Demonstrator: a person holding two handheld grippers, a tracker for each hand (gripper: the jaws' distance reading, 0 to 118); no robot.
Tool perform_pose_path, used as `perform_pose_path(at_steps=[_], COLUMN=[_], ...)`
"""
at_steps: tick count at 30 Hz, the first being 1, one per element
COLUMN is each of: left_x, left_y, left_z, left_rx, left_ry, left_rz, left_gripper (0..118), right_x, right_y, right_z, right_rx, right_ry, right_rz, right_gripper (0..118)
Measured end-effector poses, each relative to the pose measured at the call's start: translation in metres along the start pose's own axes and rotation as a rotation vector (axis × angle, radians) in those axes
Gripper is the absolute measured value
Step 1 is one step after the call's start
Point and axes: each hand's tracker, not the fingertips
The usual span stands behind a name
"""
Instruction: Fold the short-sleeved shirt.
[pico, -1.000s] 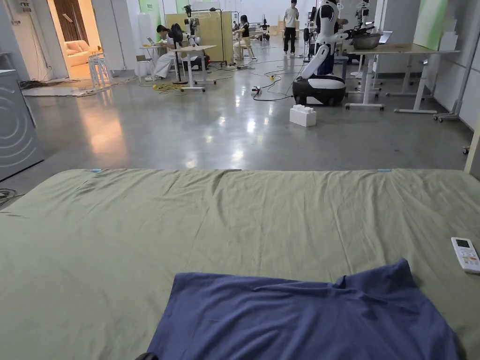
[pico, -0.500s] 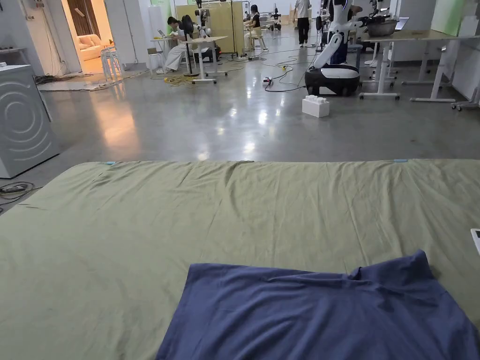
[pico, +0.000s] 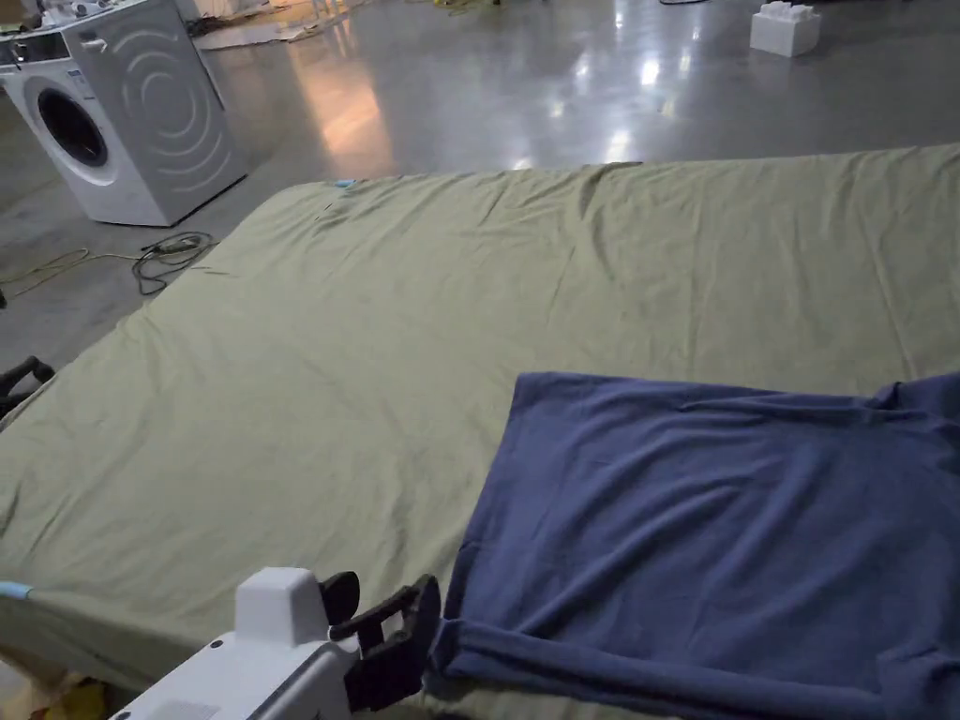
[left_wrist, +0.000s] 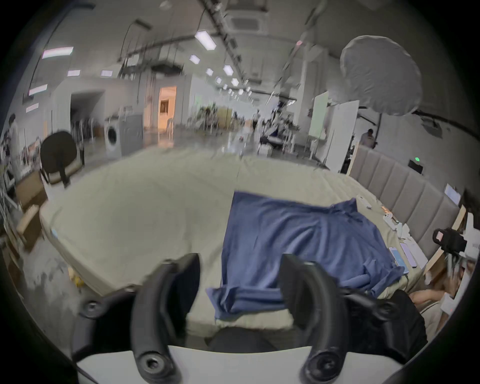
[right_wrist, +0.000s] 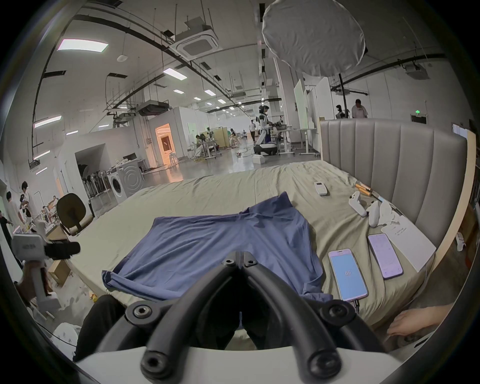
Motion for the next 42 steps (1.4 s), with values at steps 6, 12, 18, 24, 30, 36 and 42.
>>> perform_pose_path(at_steps=[6,12,18,24,30,36,42], left_x=[-0.018,-0.011,0.008,0.031,0.028,0.033,0.031], left_y=[-0.036,-0.047,-0.049,-0.052,-0.051,-0.050,-0.050], left_z=[-0.085,-0.117,-0.124,-0.134,-0.130,-0.126,-0.121], left_rx=[-0.239,-0.357,-0.402,-0.446,-0.438,-0.444,-0.421], left_ry=[-0.017,-0.032,-0.018,0.046,0.032,0.025,0.019], left_rz=[0.005,-0.158,-0.241,-0.392,-0.340,-0.330,-0.307], left_gripper=[72,44,16,16,16,16,16], right_x=[-0.003,0.005,0.022,0.051,0.084,0.105,0.113], right_y=[-0.003,-0.005,-0.018,-0.033,-0.056,-0.064,-0.067], right_z=[-0.004,0.002,0.005,-0.024,-0.064,-0.107,-0.117], right_rx=[-0.038,-0.042,-0.072,-0.189,-0.334,-0.423,-0.460], right_ry=[-0.012,-0.043,-0.085,-0.329,-0.233,-0.139,-0.097], right_rz=[0.010,0.035,0.034,0.120,0.035,0.073,-0.002], right_gripper=[0,0,0,62,82,74,2])
